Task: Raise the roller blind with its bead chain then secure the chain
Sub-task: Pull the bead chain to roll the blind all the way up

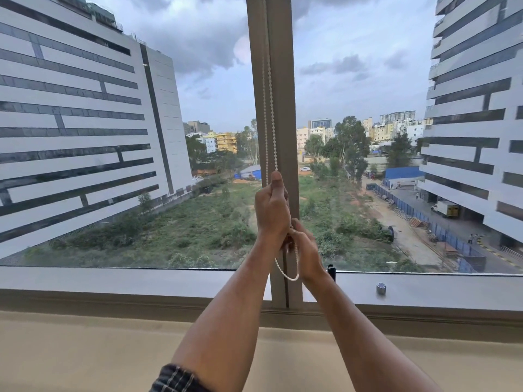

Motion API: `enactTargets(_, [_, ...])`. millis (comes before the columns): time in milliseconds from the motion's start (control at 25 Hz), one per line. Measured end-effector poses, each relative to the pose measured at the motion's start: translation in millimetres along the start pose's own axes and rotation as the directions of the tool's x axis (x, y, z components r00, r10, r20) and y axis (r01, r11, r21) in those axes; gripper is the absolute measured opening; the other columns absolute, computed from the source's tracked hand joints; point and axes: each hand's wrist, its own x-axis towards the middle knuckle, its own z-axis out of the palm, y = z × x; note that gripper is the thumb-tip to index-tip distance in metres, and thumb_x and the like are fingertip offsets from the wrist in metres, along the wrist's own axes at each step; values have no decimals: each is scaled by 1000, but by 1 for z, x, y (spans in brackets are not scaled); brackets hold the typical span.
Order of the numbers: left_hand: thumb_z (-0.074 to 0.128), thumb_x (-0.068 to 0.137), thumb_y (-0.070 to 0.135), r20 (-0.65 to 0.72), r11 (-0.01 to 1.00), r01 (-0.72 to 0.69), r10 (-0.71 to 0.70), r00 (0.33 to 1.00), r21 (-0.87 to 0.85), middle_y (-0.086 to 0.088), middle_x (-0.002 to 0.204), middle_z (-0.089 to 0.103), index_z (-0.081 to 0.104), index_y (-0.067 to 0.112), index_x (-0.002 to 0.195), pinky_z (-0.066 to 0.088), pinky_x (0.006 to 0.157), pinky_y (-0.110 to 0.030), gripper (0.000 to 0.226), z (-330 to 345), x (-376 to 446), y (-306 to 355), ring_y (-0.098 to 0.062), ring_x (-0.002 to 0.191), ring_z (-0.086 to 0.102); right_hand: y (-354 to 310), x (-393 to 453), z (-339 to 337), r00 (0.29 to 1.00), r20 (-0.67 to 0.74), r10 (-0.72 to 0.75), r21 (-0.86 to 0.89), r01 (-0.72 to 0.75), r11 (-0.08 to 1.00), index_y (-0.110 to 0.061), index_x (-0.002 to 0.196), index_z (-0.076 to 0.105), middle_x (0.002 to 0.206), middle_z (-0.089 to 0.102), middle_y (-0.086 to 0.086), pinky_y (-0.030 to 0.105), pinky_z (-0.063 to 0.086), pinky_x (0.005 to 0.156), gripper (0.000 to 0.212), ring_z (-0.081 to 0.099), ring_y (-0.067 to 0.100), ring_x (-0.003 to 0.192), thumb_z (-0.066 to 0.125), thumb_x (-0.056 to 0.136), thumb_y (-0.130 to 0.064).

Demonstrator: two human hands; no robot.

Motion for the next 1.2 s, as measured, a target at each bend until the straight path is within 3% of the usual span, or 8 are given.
enactTargets(160, [41,107,44,17,999,29,-30,999,30,12,37,45,57,28,42,28,40,-20,69,-7,-27,-30,-2,33,36,-36,31,0,966,-228,-122,-9,123,992,-12,107,68,82,70,2,23,49,64,27,63,12,72,42,107,-20])
enactTargets(320, [44,101,52,37,996,85,-84,996,-19,6,44,31,36,25,47,16,45,-27,61,-7,-56,-46,-12,40,23,-83,61,25,988,-80,-130,141,140,980,-8,106,69,73,68,4,31,50,57,38,62,20,62,41,108,-34])
enactTargets(520, [39,109,38,68,995,98,-99,993,14,-2,49,27,37,8,56,14,46,-33,61,-12,-81,-70,-14,44,20,-79,56,41,999,-22,-48,62,49,997,-21,70,53,52,39,-10,16,23,37,43,27,7,39,47,106,-44])
enactTargets(720, [39,96,23,157,973,-62,26,987,224,-4,62,53,54,15,69,40,57,-43,32,-40,-68,-71,-17,60,47,-63,45,30,997,-55,-46,134,53,990,-26,63,52,50,37,-12,14,23,35,43,25,4,36,58,93,-57])
enactTargets(840, [38,94,25,30,975,-85,80,996,205,-10,74,69,67,13,83,49,63,-35,33,-45,-39,-48,-25,70,62,-52,39,30,997,-51,-63,89,68,994,-28,63,57,49,43,-15,15,30,35,43,34,2,36,53,103,-43])
enactTargets(960, [37,101,41,-3,992,-59,60,998,111,-3,75,74,73,19,86,55,69,-35,45,-31,-5,-10,-22,71,68,-27,27,33,996,-59,-60,51,63,997,-13,87,73,69,68,-3,20,51,54,37,62,10,61,44,109,-15])
enactTargets(1040, [38,103,47,100,999,3,2,995,-44,-1,62,68,72,20,76,50,56,-30,52,-17,12,13,-19,57,60,-12,16,36,997,-72,-17,3,17,1000,5,87,63,63,58,9,24,42,46,31,52,17,54,41,107,-2])
enactTargets(1200, [40,106,53,203,986,150,-132,970,-78,6,42,37,43,27,48,25,37,-19,64,-3,15,28,-12,34,28,-6,6,30,993,-115,-13,-78,4,997,-11,72,55,47,44,-9,18,28,36,40,33,3,37,38,105,4])
